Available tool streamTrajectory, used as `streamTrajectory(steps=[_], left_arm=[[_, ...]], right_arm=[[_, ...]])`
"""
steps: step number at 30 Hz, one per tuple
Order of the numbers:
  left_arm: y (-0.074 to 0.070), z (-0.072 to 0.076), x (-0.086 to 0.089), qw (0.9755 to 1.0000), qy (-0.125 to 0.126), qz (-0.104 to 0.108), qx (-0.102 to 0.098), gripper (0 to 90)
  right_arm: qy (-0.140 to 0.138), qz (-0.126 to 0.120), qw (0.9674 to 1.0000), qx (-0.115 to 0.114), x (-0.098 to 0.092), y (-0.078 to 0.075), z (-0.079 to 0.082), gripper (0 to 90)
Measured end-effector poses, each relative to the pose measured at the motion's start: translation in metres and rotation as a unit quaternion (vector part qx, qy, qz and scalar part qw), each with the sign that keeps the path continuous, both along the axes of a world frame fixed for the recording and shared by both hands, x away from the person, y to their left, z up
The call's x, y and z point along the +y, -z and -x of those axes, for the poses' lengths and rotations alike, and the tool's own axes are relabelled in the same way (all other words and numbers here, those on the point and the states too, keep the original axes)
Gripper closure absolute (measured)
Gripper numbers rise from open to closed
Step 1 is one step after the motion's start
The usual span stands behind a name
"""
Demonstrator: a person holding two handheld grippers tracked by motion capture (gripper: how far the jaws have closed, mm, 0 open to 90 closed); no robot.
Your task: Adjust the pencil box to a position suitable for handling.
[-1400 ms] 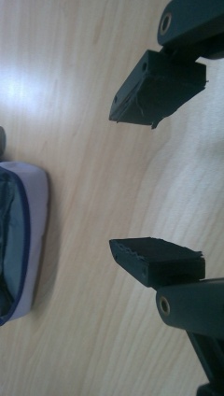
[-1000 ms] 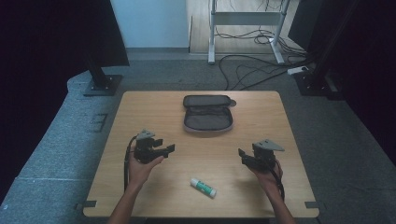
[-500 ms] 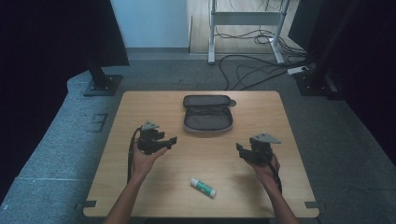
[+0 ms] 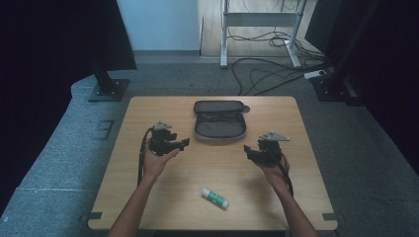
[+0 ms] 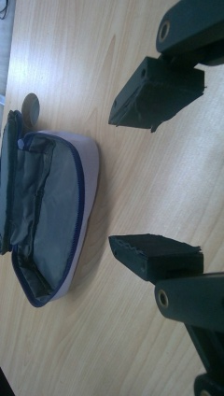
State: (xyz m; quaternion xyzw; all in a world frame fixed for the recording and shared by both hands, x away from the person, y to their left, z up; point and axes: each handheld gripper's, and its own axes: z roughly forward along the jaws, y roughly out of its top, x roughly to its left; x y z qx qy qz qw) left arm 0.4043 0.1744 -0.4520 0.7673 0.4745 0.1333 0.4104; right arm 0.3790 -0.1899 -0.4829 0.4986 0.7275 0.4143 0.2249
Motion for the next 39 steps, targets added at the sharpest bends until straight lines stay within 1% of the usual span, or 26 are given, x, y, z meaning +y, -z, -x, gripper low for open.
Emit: streamTrajectory(steps=[1,2,5,7,9,11,12,13,14,17,18,22,23,24,27,31,32,34,35,36,37,39], left_arm=[[0.000,0.000,0.000,1.0000,0.000,0.000,0.000,35.8],[0.000,-0.002,-0.003,0.9999,-0.005,-0.012,-0.007,36.0],[-0.002,-0.007,-0.008,0.9999,-0.002,-0.012,-0.007,36.2],[-0.002,-0.010,-0.010,1.0000,-0.002,-0.005,-0.005,36.3],[-0.002,-0.014,-0.012,1.0000,0.001,-0.007,0.002,36.5],[-0.003,-0.018,-0.013,1.0000,0.000,0.000,0.005,36.6],[-0.003,-0.018,-0.013,1.0000,0.000,0.000,0.005,36.6],[-0.005,-0.022,-0.014,0.9999,-0.001,0.009,0.007,36.6],[-0.005,-0.024,-0.014,0.9999,-0.003,0.013,0.005,36.8],[-0.006,-0.028,-0.014,0.9998,-0.005,0.018,0.007,37.1],[-0.005,-0.032,-0.016,0.9999,-0.005,0.013,0.009,37.2],[-0.004,-0.038,-0.020,0.9999,-0.004,0.005,0.011,37.3],[-0.003,-0.039,-0.022,0.9999,-0.004,0.006,0.010,37.3],[-0.003,-0.039,-0.022,0.9999,-0.004,0.006,0.010,37.4],[-0.001,-0.042,-0.023,0.9999,-0.004,0.007,0.006,38.1],[0.005,-0.047,-0.026,0.9999,-0.004,0.008,0.013,38.3],[0.008,-0.050,-0.027,0.9998,-0.006,0.007,0.015,38.5],[0.011,-0.054,-0.028,0.9998,-0.006,0.005,0.017,38.6],[0.011,-0.054,-0.028,0.9998,-0.006,0.005,0.017,38.6],[0.012,-0.058,-0.029,0.9998,-0.007,0.003,0.020,38.6],[0.012,-0.058,-0.029,0.9998,-0.007,0.003,0.020,38.6],[0.013,-0.064,-0.032,0.9998,-0.007,0.003,0.020,38.6]], right_arm=[[0.001,0.001,1.0000,0.000,0.000,0.000,-0.002,35.4],[0.002,0.001,1.0000,-0.001,0.000,-0.001,-0.004,35.4],[0.005,-0.007,1.0000,0.003,0.000,-0.003,-0.009,36.0],[0.004,-0.011,0.9999,0.002,0.001,-0.005,-0.011,36.2],[0.003,-0.006,1.0000,0.000,0.003,-0.007,-0.013,36.3],[0.003,-0.002,1.0000,-0.002,0.004,-0.010,-0.017,36.5],[0.004,-0.002,1.0000,-0.004,0.005,-0.011,-0.018,36.9],[0.005,-0.002,1.0000,-0.004,0.006,-0.011,-0.020,37.0],[0.005,0.000,1.0000,-0.004,0.006,-0.011,-0.022,37.3],[0.008,0.001,1.0000,-0.003,0.007,-0.010,-0.026,37.4],[0.009,0.003,0.9999,-0.003,0.008,-0.009,-0.030,37.5],[0.009,0.010,0.9999,-0.005,0.012,-0.008,-0.036,38.0],[0.009,0.011,0.9999,-0.006,0.013,-0.008,-0.038,37.6],[0.010,0.013,0.9999,0.000,0.014,-0.008,-0.039,37.4],[0.010,0.015,0.9998,0.000,0.016,-0.008,-0.042,37.5],[0.011,0.013,0.9999,0.000,0.017,-0.007,-0.048,37.6],[0.012,0.013,0.9999,0.000,0.018,-0.004,-0.051,37.6],[0.014,0.018,0.9997,0.005,0.019,-0.001,-0.055,37.6],[0.014,0.018,0.9997,0.005,0.019,-0.001,-0.055,37.6],[0.016,0.020,0.9997,0.007,0.019,0.001,-0.059,37.9],[0.016,0.018,0.9997,0.004,0.019,0.002,-0.060,38.5],[0.016,0.014,0.9998,0.004,0.018,0.003,-0.062,38.4]])
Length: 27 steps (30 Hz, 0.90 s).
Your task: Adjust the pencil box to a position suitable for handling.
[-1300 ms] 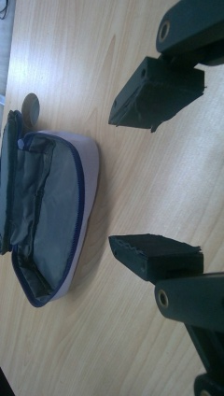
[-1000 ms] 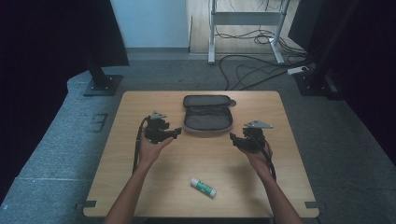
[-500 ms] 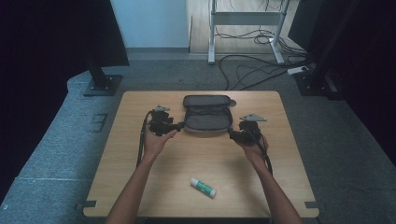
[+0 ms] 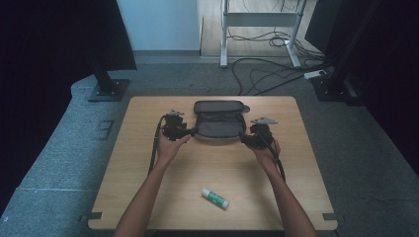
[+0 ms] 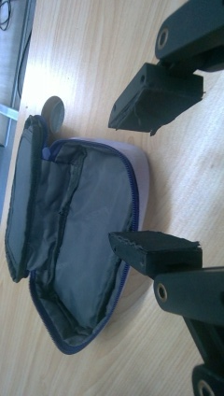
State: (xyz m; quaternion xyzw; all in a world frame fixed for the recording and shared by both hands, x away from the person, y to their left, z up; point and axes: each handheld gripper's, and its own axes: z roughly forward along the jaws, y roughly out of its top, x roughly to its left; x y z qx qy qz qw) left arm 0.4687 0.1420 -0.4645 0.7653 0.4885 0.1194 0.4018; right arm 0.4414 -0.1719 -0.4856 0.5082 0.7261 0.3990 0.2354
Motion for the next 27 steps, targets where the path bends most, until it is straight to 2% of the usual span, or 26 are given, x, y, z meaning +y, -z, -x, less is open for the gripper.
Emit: streamTrajectory(steps=[4,10,11,18,20,23,27], left_arm=[[0.002,-0.005,-0.003,1.0000,0.000,0.001,-0.001,39.0],[0.013,-0.012,-0.004,0.9999,-0.001,0.003,0.013,39.0],[0.016,-0.014,-0.004,0.9999,-0.002,0.003,0.015,39.0],[0.027,-0.022,-0.005,0.9997,-0.010,0.004,0.024,39.8],[0.031,-0.025,-0.006,0.9996,-0.010,0.004,0.027,40.2],[0.037,-0.030,-0.006,0.9994,-0.015,0.004,0.032,40.4],[0.041,-0.033,-0.005,0.9991,-0.018,0.005,0.037,40.3]], right_arm=[[0.001,0.002,1.0000,0.005,0.000,0.005,-0.003,38.3],[0.004,0.003,0.9999,0.012,-0.001,0.011,-0.009,38.6],[0.007,0.005,0.9998,0.021,-0.001,0.012,-0.012,38.1],[0.007,0.003,0.9998,0.020,0.000,0.011,-0.023,39.1],[0.009,-0.003,0.9998,0.019,0.000,0.014,-0.026,39.7],[0.010,-0.004,0.9994,0.032,-0.001,0.024,-0.033,39.8],[0.015,-0.012,0.9992,0.034,-0.006,0.028,-0.037,40.2]])
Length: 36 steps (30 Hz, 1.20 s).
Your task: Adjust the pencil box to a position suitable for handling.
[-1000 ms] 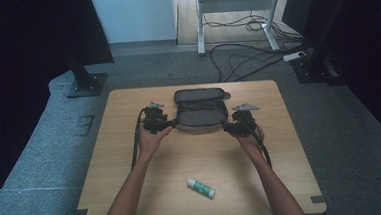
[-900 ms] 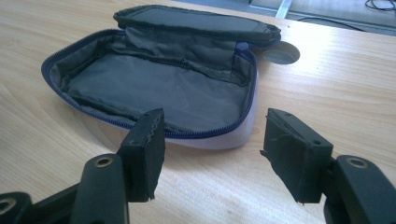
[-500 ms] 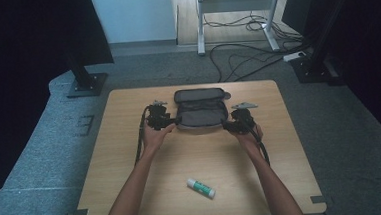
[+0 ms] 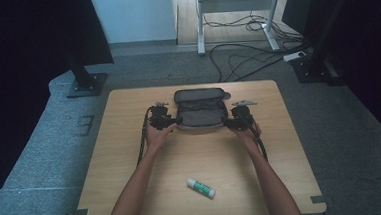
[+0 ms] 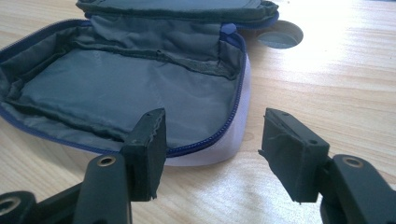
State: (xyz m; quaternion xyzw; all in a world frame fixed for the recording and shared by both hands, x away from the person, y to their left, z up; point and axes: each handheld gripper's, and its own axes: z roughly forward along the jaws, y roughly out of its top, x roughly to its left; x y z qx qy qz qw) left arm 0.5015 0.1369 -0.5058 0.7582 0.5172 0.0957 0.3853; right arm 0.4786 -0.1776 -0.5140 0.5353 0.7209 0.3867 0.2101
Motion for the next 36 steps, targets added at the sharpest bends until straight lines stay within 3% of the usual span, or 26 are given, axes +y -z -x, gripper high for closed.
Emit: streamTrajectory(steps=[9,10,16,19,26,36], left_arm=[[0.001,-0.002,0.004,1.0000,-0.006,0.003,-0.001,39.7],[0.000,-0.004,0.003,0.9999,0.003,-0.005,0.009,38.4],[-0.004,-0.009,-0.001,0.9999,0.003,-0.011,0.003,38.2],[0.000,-0.012,-0.005,0.9998,0.004,-0.015,0.009,38.3],[0.014,-0.018,-0.009,0.9993,-0.006,-0.028,0.023,42.9],[0.024,-0.020,-0.012,0.9989,-0.002,-0.022,0.041,56.5]], right_arm=[[-0.004,-0.001,1.0000,0.007,-0.003,0.003,-0.005,38.8],[-0.007,0.008,0.9999,0.008,-0.002,0.001,-0.007,38.9],[-0.006,0.008,0.9999,0.001,-0.001,-0.002,-0.011,40.0],[-0.004,0.010,0.9998,0.014,0.000,0.002,-0.015,39.9],[0.000,0.016,0.9995,0.028,0.008,0.012,-0.022,49.5],[-0.001,0.022,0.9989,0.043,0.011,0.018,-0.023,62.0]])
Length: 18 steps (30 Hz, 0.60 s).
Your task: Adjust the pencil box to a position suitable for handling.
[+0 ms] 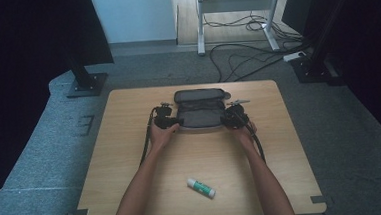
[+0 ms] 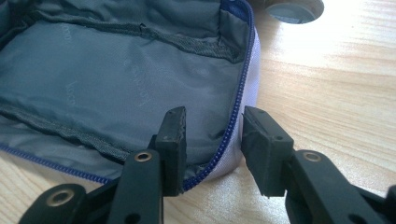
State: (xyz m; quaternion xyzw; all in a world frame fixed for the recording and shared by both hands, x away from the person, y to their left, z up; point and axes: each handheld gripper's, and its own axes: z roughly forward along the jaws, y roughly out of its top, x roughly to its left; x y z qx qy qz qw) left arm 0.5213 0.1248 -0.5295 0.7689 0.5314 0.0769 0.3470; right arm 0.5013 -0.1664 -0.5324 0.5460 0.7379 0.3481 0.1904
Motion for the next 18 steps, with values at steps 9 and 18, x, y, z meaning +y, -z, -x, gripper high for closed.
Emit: streamTrajectory(steps=[9,18], left_arm=[[0.0036,-0.0020,0.0025,1.0000,-0.007,-0.004,0.003,63.8],[0.0026,-0.0024,0.0021,0.9999,-0.005,-0.011,-0.002,77.0]], right_arm=[[0.003,0.022,0.9998,-0.002,0.0016,0.0003,0.0003,74.3],[0.002,0.037,0.9992,-0.016,0.0029,-0.0007,0.0022,84.7]])
